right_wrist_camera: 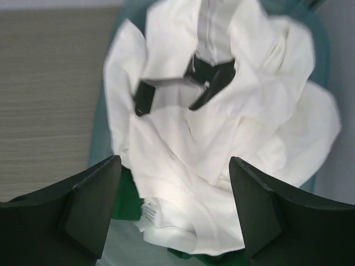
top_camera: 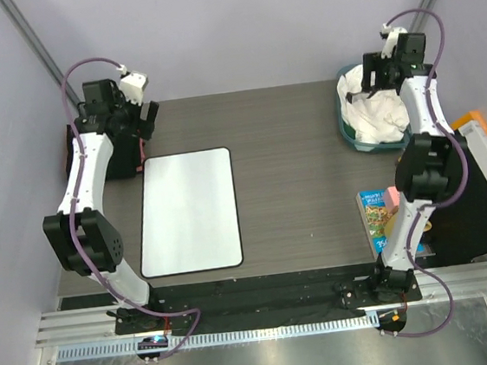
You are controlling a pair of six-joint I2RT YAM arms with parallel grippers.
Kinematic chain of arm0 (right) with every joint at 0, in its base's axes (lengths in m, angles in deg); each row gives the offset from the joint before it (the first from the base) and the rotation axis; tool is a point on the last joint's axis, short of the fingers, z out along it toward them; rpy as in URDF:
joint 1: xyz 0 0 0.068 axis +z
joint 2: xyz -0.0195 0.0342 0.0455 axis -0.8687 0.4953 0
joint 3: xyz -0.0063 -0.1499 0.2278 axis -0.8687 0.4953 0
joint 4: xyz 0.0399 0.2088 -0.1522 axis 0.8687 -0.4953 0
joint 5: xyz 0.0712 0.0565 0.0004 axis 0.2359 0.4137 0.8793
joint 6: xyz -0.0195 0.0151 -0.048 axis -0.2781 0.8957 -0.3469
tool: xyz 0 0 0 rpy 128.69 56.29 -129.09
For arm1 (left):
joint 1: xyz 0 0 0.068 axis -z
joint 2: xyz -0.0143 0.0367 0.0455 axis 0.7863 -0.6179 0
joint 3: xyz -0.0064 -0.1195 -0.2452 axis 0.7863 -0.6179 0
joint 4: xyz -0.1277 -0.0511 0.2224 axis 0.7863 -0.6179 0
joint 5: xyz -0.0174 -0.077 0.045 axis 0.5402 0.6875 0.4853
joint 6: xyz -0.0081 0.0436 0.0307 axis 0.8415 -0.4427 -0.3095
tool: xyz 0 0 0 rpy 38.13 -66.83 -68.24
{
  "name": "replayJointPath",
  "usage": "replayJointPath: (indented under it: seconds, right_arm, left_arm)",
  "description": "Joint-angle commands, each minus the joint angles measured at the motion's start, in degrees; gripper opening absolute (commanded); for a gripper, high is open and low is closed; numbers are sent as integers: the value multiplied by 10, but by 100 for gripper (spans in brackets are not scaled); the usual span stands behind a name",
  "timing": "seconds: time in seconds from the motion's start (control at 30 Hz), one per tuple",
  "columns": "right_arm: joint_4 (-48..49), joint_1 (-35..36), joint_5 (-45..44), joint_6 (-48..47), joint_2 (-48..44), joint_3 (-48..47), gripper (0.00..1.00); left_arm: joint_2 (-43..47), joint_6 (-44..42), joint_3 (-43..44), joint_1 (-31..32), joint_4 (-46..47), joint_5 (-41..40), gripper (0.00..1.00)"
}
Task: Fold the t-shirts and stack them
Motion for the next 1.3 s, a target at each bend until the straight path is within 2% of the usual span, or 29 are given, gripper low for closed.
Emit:
replayJointPath:
  seconds: [0.0,0.13,0.3,0.33,0.4,0.43,0.53,0.63,0.83,1.1,1.23,1.27]
  right_arm:
    - [-144,-19,49,-8,108,-82,84]
    - [-140,-26,45,-23,173,-122,79]
    - [-136,-33,29,-32,227,-171,61]
    - [-135,-33,24,-32,229,-171,47]
    - [-134,-33,19,-33,225,-159,28]
    - [-133,-33,14,-29,217,-154,15]
    - [-132,-33,2,-28,194,-141,4]
    - [-138,-33,8,-31,169,-130,1]
    - [-194,-30,-8,-40,131,-186,1]
    - [-171,-21,-37,-60,71,-252,1]
    - [-139,-3,-63,-100,33,-245,1]
    - [-102,9,-72,-109,19,-228,1]
  left_arm:
    - [-8,-49,43,2,-97,25,100]
    - [-8,-73,56,27,-102,15,100]
    - [0,-76,57,43,-99,2,100]
    - [1,-76,55,45,-99,-1,100]
    - [6,-75,51,53,-97,-5,100]
    - [7,-73,45,55,-97,-7,100]
    - [9,-74,32,61,-94,-13,100]
    - [9,-74,22,66,-104,-16,100]
    - [23,-77,0,73,-111,-8,100]
    - [24,-80,-7,78,-95,13,100]
    - [23,-74,-12,82,-85,27,100]
    - [25,-74,-14,83,-81,28,100]
